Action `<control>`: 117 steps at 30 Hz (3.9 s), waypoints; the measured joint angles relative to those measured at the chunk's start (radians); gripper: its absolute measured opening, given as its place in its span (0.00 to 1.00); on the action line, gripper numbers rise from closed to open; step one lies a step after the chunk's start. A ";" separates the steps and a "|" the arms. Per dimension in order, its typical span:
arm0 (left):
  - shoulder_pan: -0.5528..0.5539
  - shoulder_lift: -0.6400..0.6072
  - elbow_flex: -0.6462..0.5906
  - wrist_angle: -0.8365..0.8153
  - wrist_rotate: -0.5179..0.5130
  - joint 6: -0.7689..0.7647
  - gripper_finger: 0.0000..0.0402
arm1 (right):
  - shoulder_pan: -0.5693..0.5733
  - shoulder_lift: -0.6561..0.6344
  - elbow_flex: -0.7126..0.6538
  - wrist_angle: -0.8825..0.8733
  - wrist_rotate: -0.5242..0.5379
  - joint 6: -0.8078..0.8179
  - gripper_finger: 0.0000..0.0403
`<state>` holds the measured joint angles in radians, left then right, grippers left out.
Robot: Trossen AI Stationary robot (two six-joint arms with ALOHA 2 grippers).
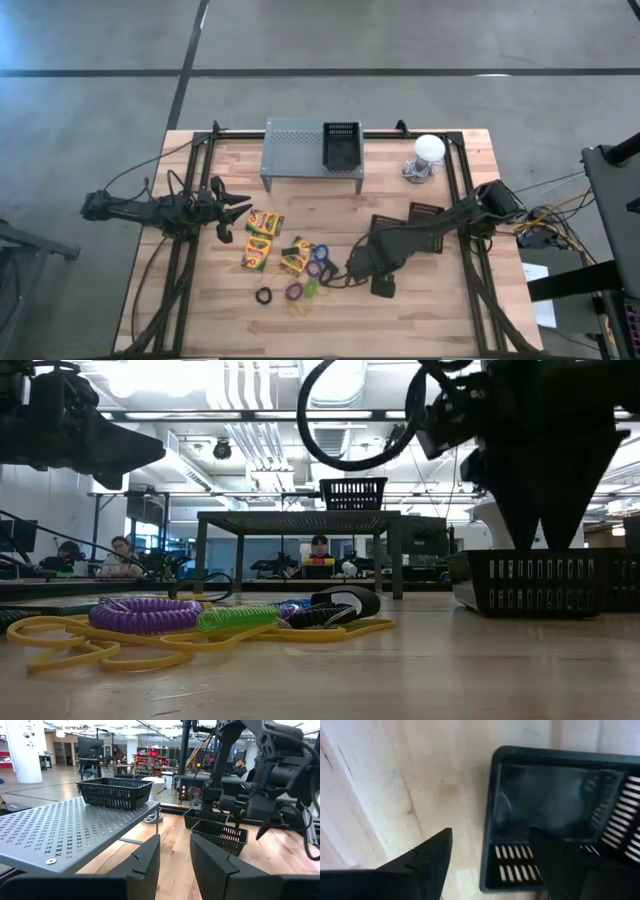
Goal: Pick & Place Office Desk Supplies
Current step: Put the left black bin on the shelf
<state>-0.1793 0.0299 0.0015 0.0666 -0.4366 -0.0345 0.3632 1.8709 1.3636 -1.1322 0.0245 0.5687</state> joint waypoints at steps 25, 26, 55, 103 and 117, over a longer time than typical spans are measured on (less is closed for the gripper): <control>0.000 0.000 0.000 0.000 0.000 0.000 0.28 | -0.009 0.000 0.152 0.078 -0.001 -0.041 0.04; 0.000 0.000 0.000 0.000 0.000 0.000 0.28 | -0.010 0.000 0.188 0.079 0.005 -0.064 0.04; 0.000 0.000 0.000 0.000 0.000 0.000 0.28 | -0.489 0.283 0.902 0.169 0.191 -0.787 0.03; 0.000 0.000 0.000 0.000 0.000 0.000 0.28 | -0.552 0.387 0.985 -0.043 0.258 -0.794 0.19; 0.000 0.000 0.000 0.000 0.000 0.000 0.28 | -0.556 0.386 0.985 -0.038 0.263 -0.747 0.05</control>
<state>-0.1794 0.0303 0.0017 0.0666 -0.4363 -0.0345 -0.1925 2.2574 2.3489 -1.1702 0.2871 -0.1780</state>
